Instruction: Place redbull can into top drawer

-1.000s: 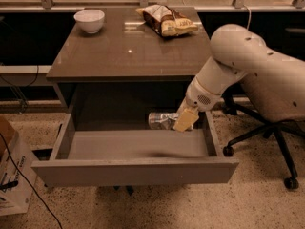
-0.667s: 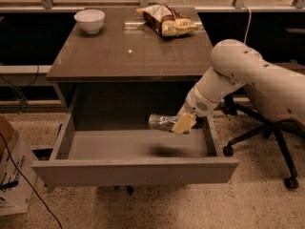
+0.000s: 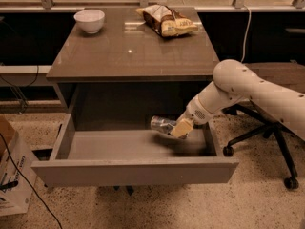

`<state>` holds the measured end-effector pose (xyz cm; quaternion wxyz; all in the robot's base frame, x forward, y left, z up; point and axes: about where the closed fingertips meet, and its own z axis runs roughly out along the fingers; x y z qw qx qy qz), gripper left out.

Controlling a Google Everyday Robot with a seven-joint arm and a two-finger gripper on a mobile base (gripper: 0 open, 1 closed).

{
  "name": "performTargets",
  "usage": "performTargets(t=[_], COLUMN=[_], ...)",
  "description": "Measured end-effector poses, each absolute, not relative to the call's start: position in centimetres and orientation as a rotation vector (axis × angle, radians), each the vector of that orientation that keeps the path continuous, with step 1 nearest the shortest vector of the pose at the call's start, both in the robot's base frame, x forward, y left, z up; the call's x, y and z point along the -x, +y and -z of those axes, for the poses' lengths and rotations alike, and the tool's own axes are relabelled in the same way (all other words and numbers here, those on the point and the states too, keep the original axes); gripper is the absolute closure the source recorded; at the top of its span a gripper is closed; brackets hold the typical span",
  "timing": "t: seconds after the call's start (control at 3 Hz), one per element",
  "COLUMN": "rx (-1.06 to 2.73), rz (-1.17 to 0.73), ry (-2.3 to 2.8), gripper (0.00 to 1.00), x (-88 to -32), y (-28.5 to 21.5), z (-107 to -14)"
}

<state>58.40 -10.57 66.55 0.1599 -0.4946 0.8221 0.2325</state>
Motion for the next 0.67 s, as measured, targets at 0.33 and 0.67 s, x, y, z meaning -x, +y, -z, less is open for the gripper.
performTargets(t=[0.33,0.67], rx=[1.415,1.421], rz=[-0.671,-0.674], ry=[2.35,2.35], gripper=[0.35,0.11], x=[-58.38,-58.3], y=[-10.39,-10.23], z=[-66.2,-66.07])
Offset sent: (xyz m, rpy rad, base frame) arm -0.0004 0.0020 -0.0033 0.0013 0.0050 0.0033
